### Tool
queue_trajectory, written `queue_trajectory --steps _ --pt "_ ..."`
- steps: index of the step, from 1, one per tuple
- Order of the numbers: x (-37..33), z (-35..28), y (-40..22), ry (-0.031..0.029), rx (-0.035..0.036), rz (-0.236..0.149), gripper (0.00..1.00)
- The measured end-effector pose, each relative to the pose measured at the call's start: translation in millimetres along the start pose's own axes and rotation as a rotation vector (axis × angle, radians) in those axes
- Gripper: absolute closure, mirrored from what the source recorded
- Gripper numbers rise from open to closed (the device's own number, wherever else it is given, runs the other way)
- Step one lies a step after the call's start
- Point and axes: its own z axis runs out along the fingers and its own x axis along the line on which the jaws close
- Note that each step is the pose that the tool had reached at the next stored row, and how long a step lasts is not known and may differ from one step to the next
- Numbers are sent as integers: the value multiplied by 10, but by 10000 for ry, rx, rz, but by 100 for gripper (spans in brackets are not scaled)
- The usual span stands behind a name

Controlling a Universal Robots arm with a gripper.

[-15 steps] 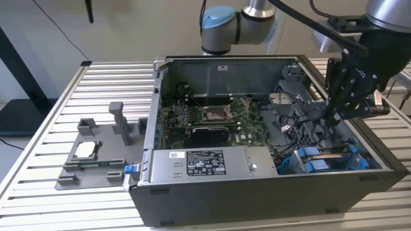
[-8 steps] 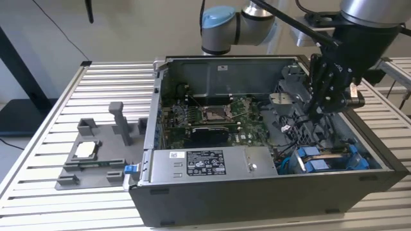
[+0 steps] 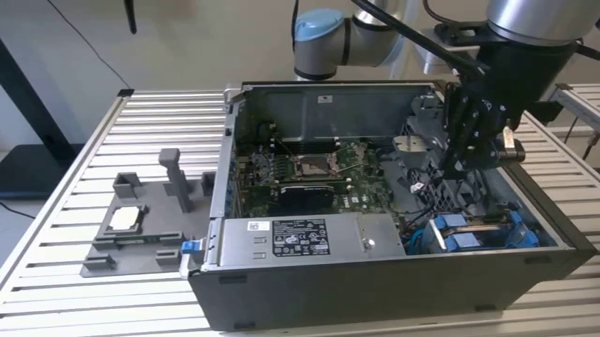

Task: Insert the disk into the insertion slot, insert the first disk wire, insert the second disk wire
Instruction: 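Insert the second disk wire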

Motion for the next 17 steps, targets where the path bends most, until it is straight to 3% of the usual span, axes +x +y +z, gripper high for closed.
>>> queue_trajectory --steps 3,4,10,13,15,17 --pt "1 8 0 -21 282 -276 76" --pt "1 12 0 -25 339 -349 76" --pt "9 103 8 -33 403 -484 76" --pt "30 110 7 -42 422 -489 76" --pt "58 111 6 -75 437 -489 78" --pt "105 111 4 -162 451 -485 84"
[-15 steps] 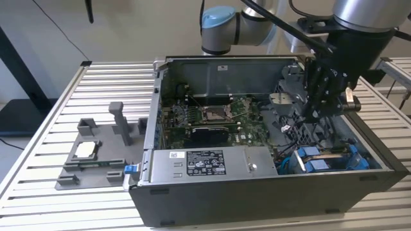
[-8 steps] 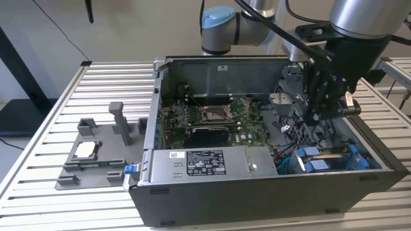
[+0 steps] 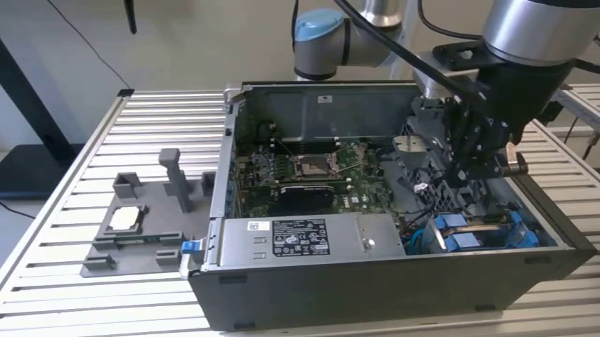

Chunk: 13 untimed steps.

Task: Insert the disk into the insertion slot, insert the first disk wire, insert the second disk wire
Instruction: 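Insert the second disk wire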

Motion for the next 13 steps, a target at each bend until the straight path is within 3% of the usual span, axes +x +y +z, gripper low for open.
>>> queue_trajectory --steps 7,9,13 --pt "213 28 -23 -472 7 32 84" --pt "250 43 -50 -544 -12 38 84" --pt "307 75 -134 -642 -117 55 84"
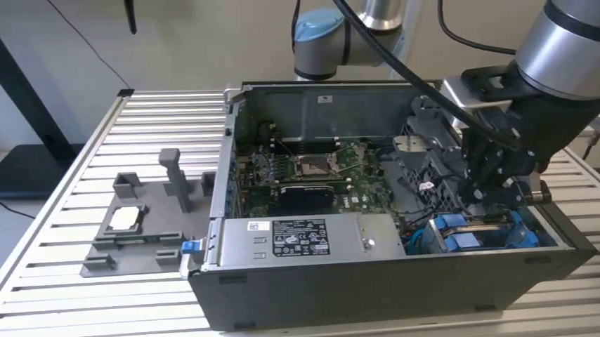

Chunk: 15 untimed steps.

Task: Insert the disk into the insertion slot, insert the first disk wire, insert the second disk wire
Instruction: 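Insert the second disk wire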

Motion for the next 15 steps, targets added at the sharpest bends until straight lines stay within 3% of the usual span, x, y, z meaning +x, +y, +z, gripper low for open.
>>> queue_trajectory --steps 4,8,15 --pt "57 24 -75 -55 -172 27 84" --pt "99 60 -152 -109 -282 45 84" --pt "116 139 -187 -130 -357 192 84"
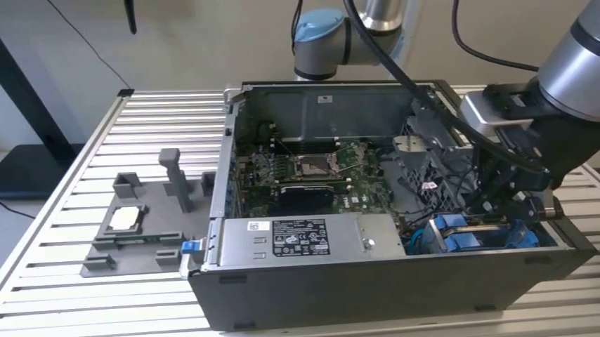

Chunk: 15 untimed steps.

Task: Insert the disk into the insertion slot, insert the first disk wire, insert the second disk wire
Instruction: 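Insert the second disk wire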

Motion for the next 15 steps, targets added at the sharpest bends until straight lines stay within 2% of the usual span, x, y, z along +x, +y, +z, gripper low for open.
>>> queue_trajectory --steps 6,15 --pt "8 57 -30 -25 24 193 84" --pt "15 104 -48 -38 43 403 84"
